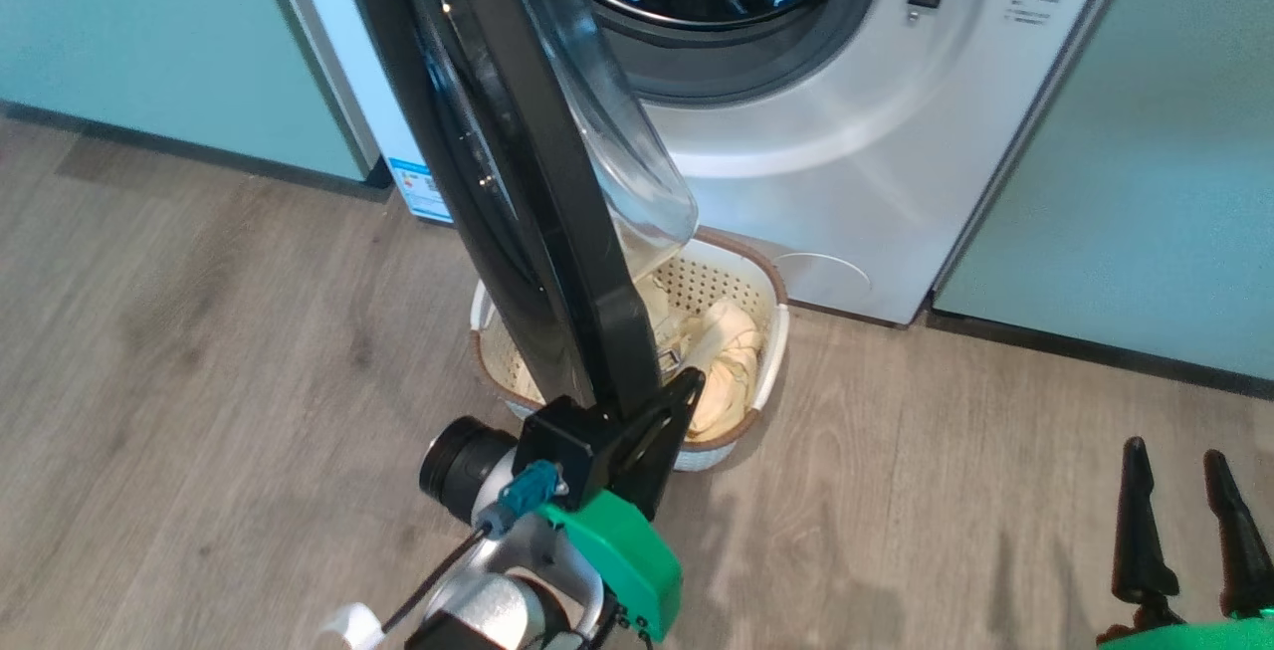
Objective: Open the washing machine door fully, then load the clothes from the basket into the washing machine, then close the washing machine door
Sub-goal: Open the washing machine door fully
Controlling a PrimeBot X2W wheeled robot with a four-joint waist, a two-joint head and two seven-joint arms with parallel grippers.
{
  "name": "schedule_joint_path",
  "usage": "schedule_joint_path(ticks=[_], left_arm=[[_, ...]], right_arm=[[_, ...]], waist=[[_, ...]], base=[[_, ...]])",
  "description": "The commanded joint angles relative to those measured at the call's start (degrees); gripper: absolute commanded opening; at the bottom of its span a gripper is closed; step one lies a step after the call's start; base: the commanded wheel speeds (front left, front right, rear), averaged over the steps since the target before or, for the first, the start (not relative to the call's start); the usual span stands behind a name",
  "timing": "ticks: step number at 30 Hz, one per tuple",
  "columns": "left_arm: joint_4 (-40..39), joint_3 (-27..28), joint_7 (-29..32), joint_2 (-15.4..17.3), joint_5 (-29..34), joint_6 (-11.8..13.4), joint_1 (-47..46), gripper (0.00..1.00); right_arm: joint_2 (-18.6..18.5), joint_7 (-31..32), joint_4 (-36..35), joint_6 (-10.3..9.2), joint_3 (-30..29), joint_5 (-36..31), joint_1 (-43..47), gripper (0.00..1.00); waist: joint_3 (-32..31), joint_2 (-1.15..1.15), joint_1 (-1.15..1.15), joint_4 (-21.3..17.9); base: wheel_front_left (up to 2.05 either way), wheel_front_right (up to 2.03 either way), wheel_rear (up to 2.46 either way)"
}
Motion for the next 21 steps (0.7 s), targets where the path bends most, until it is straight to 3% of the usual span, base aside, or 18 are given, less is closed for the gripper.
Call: schedule_joint_path(ticks=[1, 21], left_arm=[[-1.8, 2.7, -0.3, 1.2, 0.6, 1.1, -1.0, 0.00], [-2.2, 0.0, -2.4, 0.9, 1.3, 2.3, 1.2, 0.00]], right_arm=[[-0.7, -0.3, -1.8, 0.22, 1.1, -0.2, -1.7, 1.00], [-0.7, -0.3, -2.1, 0.22, 0.5, -2.6, -1.0, 1.00]], waist=[[-0.1, 0.00, 0.00, 0.7], [-1.1, 0.00, 0.00, 10.5]], base=[[0.00, 0.00, 0.00], [0.00, 0.00, 0.00]])
